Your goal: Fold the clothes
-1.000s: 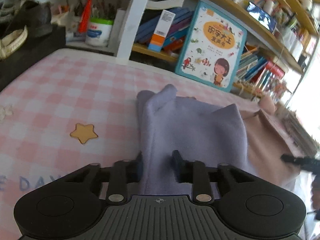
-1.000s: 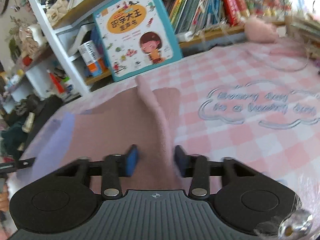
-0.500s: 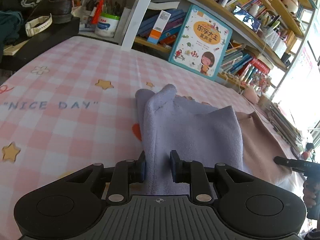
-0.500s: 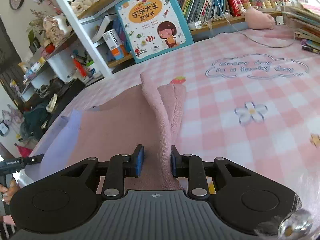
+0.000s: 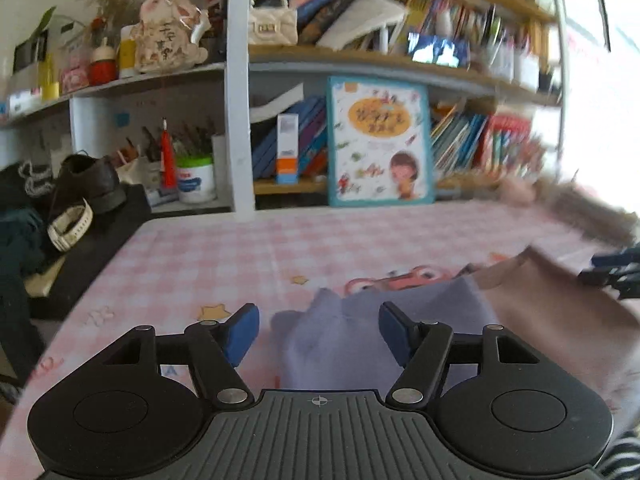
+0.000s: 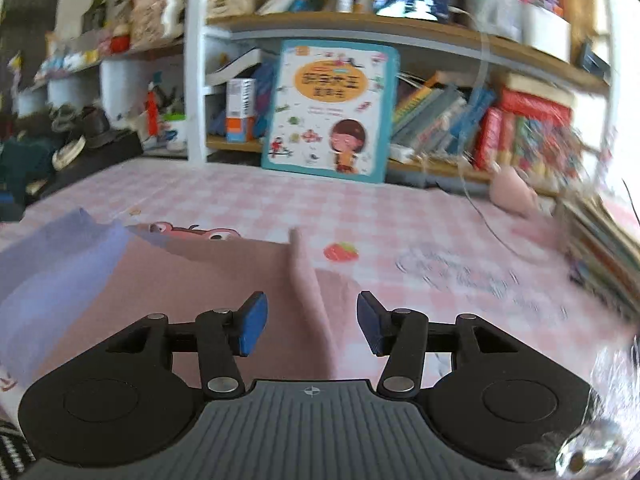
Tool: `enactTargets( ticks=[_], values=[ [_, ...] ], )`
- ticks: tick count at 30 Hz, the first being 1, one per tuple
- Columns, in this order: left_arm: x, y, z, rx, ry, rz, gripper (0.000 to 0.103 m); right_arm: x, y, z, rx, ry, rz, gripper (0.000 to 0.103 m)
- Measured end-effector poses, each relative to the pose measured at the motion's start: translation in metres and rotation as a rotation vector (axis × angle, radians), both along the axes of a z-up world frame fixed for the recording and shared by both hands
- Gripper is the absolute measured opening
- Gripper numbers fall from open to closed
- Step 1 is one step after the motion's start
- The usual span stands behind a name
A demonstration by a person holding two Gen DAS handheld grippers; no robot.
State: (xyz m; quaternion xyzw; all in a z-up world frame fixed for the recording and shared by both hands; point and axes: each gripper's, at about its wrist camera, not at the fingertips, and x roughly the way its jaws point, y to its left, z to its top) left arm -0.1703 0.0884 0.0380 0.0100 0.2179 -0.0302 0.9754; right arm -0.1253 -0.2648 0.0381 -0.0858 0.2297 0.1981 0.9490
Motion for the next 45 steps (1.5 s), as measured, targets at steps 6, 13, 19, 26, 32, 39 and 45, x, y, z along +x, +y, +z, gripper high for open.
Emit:
enactTargets(
  ticks=[6, 13, 19, 26, 32, 39, 45],
  values=[
    [0.032, -0.005, -0.01, 0.072, 0.059, -0.002, 0.047, 0.029, 0.024, -0.002, -0.068, -0.021, 0.015, 0.045],
    [0.047, -0.014, -0.022, 0.186, 0.137, -0.052, 0.026, 0.063, 0.022, -0.013, -0.035, 0.063, -0.027, 0.01],
    [0.048, 0.013, -0.017, 0.034, 0.155, -0.029, 0.004, 0.046, -0.019, -0.003, 0.201, 0.077, -0.061, 0.005],
    [0.059, 0.052, -0.024, -0.192, 0.161, 0.03, 0.0, 0.053, -0.065, -0.017, 0.453, 0.22, -0.117, 0.004],
    [0.061, 0.071, -0.051, -0.253, 0.196, 0.094, 0.0, 0.067, -0.077, -0.037, 0.545, 0.325, -0.137, 0.005],
    [0.028, 0.076, -0.029, -0.327, 0.091, 0.022, 0.035, 0.045, -0.079, -0.022, 0.483, 0.287, -0.128, 0.022],
    [0.016, 0.058, -0.033, -0.289, 0.106, -0.035, 0.049, 0.012, -0.083, -0.023, 0.457, 0.298, -0.094, 0.036]
  ],
)
